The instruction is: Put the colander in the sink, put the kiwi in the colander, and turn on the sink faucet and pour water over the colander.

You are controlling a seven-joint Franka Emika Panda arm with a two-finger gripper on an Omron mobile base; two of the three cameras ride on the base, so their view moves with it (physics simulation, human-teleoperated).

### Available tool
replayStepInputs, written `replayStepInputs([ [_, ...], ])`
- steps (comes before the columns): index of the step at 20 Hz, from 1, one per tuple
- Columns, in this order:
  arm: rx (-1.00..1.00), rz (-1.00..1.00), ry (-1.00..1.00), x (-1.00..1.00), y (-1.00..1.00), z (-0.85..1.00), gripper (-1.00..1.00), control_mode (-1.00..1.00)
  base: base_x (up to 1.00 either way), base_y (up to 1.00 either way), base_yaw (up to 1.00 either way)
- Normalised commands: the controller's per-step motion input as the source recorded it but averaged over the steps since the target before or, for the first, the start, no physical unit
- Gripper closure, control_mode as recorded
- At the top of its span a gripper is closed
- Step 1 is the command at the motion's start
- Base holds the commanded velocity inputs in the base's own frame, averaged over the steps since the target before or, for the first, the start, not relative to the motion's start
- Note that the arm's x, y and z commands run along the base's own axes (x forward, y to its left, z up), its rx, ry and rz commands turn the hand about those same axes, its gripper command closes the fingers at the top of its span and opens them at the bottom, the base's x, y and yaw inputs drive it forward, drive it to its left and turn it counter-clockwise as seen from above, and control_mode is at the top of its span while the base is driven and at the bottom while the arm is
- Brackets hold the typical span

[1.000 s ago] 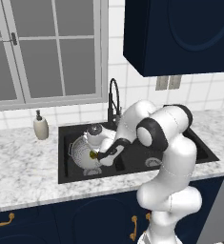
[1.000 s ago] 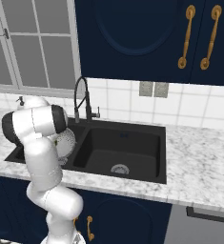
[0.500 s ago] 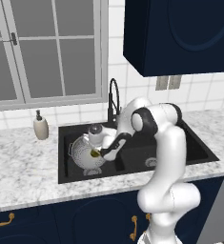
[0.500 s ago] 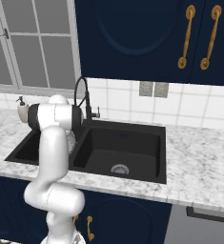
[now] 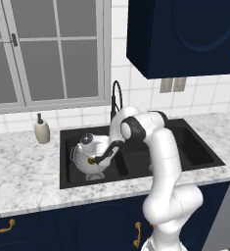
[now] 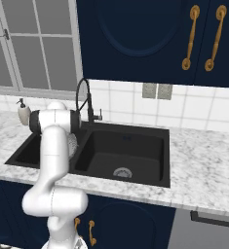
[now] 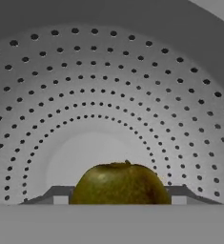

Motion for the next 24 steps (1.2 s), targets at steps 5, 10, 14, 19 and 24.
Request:
replayStepInputs([
  [5,-0.04,0.0,-0.11,0.04,0.1,-0.53,-1.0,-1.0,0.0,0.0,0.0],
  [10,0.01,0.0,-0.16,0.0,0.0,-0.19,-1.0,-1.0,0.0,0.0,0.0],
  [14,0.08,0.0,-0.19,-0.23,0.0,0.04,-1.0,-1.0,0.0,0.0,0.0],
  [19,0.09,0.0,-0.09,-0.18,-0.07,0.11,-1.0,-1.0,0.0,0.0,0.0],
  [24,0.07,0.0,0.14,-0.41,-0.19,-0.02,-1.0,-1.0,0.0,0.0,0.0],
])
